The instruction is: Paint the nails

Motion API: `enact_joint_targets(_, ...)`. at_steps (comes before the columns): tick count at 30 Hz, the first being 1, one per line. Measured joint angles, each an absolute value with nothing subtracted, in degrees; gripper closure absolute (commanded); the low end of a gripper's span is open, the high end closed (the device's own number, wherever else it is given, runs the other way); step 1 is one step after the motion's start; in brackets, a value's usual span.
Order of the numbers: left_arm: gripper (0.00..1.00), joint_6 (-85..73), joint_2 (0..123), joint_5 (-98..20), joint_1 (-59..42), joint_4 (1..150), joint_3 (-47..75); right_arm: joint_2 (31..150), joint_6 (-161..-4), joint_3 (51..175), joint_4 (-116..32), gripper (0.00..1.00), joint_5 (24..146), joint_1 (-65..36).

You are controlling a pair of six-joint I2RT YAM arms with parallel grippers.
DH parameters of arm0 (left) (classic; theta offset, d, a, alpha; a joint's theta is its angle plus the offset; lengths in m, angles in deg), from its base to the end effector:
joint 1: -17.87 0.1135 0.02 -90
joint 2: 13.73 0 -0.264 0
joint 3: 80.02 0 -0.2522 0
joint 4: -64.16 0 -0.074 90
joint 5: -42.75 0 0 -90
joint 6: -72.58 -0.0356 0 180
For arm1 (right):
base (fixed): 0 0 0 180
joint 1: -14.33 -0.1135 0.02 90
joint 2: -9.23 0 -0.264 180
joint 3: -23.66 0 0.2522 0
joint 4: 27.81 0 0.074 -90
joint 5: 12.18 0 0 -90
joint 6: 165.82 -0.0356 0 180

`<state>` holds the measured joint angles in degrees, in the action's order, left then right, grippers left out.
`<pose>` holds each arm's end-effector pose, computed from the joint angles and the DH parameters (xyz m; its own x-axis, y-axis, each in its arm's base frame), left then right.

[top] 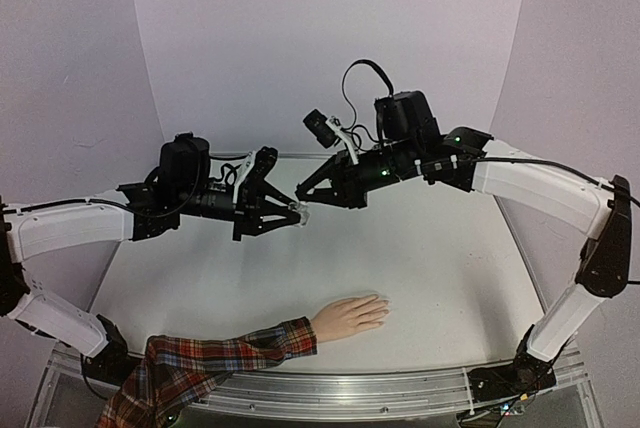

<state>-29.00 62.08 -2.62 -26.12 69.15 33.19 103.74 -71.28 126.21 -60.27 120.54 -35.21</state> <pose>0.1990 -0.2269 0.3059 0.0270 0.1725 -0.9846 0.9996 0.0041 0.0282 0.2293 0.3061 0.3706 -0.1915 -0.3141 -0.9299 -0.9781 -0.0182 0.2075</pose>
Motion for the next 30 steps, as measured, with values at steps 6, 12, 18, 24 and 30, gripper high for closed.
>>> enact_joint_targets(6,1.00,-29.39,62.08,3.12,-25.76,71.70,31.78,102.33,-68.33,125.21,-59.50,1.00,125.04,-35.21)
enact_joint_targets(12,1.00,-29.40,62.17,2.29,-25.72,72.40,31.78,100.60,-68.55,122.97,-58.08,1.00,123.38,-35.18)
enact_joint_targets(18,1.00,-29.39,62.40,1.35,-25.68,72.35,31.78,99.65,-69.71,122.24,-57.21,1.00,121.74,-35.04)
enact_joint_targets(24,1.00,-29.44,62.56,0.37,-25.67,72.36,31.78,99.58,-70.83,121.66,-56.27,1.00,120.91,-34.93)
enact_joint_targets(30,1.00,-29.50,63.07,-0.50,-25.56,72.38,31.78,99.42,-71.40,121.39,-56.07,1.00,120.52,-34.86)
